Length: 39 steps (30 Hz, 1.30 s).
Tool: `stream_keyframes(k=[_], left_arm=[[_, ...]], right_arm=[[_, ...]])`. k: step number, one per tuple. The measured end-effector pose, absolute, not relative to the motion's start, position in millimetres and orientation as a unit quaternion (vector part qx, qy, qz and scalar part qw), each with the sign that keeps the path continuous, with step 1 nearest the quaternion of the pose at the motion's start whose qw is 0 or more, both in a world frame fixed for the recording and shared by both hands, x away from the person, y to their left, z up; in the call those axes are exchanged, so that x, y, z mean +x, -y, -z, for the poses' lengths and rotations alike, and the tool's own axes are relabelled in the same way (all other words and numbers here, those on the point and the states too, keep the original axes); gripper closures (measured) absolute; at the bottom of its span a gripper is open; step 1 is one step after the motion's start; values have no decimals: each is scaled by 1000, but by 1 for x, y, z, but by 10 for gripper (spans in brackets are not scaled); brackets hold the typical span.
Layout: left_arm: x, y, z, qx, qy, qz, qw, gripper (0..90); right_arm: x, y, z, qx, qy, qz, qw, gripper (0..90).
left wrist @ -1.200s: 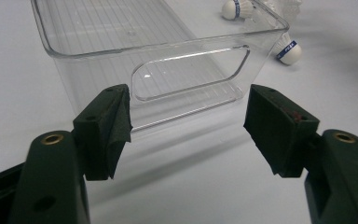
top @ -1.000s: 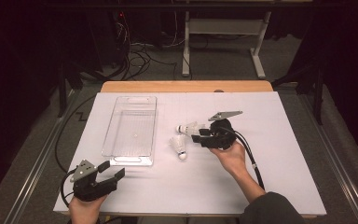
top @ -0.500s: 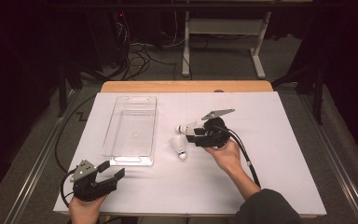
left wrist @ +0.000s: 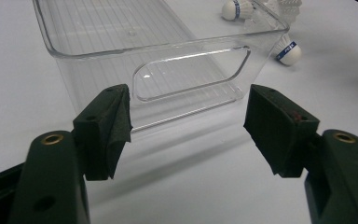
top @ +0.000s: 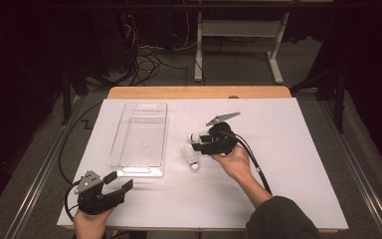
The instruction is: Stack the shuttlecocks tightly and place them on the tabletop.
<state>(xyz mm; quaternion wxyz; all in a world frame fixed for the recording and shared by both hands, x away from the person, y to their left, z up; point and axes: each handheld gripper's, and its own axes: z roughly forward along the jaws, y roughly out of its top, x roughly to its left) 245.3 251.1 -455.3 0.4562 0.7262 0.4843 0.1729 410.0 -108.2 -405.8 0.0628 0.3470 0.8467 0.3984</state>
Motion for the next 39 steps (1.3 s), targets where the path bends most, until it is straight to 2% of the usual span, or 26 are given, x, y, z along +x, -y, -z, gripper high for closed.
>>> stream_keyframes(k=[39], left_arm=[[245,-252,455,726,-484,-172,458,322]], right_arm=[[435,75,415,346,-875,-337,31,494]])
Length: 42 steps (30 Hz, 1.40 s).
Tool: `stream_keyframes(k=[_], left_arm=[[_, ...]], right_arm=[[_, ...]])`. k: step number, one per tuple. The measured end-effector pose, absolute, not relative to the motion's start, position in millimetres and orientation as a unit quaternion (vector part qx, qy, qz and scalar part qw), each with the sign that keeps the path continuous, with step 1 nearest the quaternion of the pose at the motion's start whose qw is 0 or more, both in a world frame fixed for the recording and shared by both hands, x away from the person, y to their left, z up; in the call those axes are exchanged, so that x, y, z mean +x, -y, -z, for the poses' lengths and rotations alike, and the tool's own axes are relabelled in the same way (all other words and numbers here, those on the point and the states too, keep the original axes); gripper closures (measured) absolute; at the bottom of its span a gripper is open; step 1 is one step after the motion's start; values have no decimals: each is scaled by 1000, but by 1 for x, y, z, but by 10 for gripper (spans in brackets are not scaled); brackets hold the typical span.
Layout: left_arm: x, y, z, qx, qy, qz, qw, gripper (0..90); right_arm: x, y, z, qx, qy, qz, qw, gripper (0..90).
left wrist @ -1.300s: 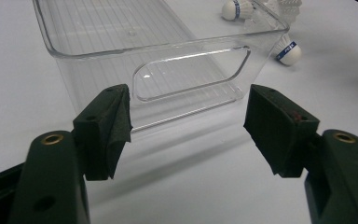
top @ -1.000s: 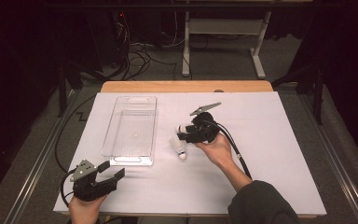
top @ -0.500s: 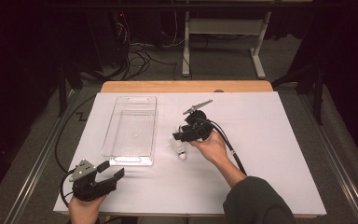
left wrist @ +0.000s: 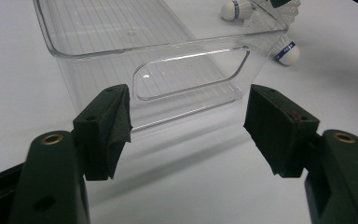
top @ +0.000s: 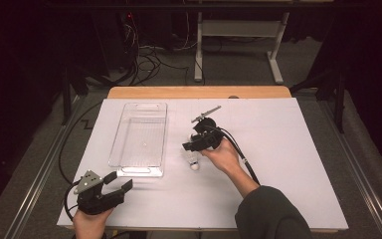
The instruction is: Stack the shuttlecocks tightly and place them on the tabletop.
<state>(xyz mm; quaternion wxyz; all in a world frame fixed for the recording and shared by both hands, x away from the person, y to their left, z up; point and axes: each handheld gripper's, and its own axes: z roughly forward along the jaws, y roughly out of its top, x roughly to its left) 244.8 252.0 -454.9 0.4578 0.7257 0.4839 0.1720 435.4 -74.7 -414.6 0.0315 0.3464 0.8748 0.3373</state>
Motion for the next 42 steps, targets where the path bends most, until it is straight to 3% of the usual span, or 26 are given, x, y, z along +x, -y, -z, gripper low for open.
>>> stream_keyframes(k=[10,21,28,42], left_arm=[[245,-252,455,727,-484,-172,457,321],[245,-252,455,727,-484,-172,457,322],[245,-251,455,727,-483,-172,456,322],[245,-251,455,727,-484,-173,455,322]], right_arm=[[435,75,416,347,-882,-319,21,552],[429,75,413,340,-891,-303,6,749],[423,75,410,325,-896,-302,-1,820],[412,80,406,313,-900,-302,-5,872]])
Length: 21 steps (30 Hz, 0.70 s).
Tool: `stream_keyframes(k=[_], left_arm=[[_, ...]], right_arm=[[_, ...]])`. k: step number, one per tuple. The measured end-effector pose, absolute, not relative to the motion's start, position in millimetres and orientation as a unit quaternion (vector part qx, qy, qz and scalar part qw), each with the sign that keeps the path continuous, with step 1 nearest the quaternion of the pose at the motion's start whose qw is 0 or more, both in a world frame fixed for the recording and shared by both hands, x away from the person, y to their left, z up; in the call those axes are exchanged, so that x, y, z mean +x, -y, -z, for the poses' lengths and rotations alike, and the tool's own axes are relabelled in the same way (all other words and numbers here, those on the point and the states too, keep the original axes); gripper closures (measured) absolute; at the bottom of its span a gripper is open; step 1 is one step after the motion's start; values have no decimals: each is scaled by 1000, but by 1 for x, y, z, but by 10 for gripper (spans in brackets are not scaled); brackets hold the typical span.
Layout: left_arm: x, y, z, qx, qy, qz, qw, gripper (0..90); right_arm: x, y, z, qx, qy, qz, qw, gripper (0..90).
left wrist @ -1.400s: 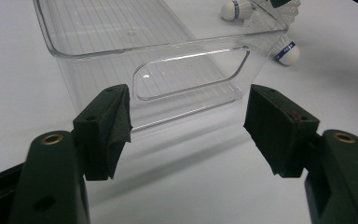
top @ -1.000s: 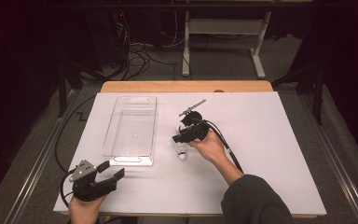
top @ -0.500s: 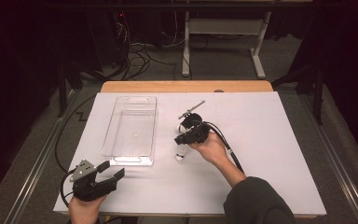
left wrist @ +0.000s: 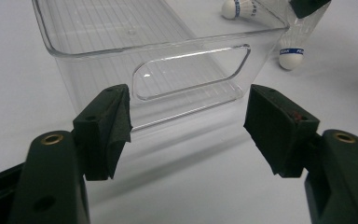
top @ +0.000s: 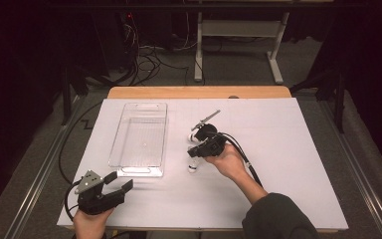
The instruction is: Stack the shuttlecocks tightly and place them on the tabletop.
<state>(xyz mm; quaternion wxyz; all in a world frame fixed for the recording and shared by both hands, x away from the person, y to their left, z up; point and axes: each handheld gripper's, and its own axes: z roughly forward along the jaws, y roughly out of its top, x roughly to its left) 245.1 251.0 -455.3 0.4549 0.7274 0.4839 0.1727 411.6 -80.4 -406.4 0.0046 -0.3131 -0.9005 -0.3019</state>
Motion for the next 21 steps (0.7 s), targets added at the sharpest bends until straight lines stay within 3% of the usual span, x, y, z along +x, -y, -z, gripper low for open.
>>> stream_keyframes(k=[21], left_arm=[[246,-250,456,729,-484,-172,453,322]], right_arm=[[400,106,401,-320,893,315,-8,883]])
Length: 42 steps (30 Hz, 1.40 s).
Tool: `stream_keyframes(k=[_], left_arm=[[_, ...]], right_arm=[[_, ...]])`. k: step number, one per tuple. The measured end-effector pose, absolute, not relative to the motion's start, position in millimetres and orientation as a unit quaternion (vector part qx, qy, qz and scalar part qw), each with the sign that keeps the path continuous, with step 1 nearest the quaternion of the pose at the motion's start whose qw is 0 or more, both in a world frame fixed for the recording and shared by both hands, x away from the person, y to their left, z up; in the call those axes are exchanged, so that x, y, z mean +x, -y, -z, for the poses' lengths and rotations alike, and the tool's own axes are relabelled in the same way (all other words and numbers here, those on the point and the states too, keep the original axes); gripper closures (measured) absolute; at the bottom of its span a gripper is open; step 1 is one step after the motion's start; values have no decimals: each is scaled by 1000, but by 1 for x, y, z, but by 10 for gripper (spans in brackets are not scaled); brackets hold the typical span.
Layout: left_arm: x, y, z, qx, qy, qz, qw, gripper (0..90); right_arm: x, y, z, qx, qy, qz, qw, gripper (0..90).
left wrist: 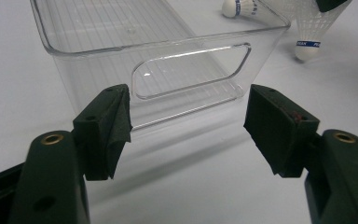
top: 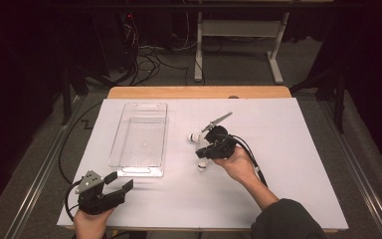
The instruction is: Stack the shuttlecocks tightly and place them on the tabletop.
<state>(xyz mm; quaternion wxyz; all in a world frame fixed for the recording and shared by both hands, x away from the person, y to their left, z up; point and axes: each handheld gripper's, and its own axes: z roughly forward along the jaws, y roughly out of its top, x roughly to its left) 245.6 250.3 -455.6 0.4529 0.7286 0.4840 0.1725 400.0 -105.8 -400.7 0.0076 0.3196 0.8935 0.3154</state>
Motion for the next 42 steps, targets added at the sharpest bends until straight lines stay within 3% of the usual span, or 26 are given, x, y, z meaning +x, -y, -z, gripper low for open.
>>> stream_keyframes(k=[42], left_arm=[[246,-250,456,728,-485,-172,454,323]], right_arm=[[400,168,389,370,-869,-324,53,883]])
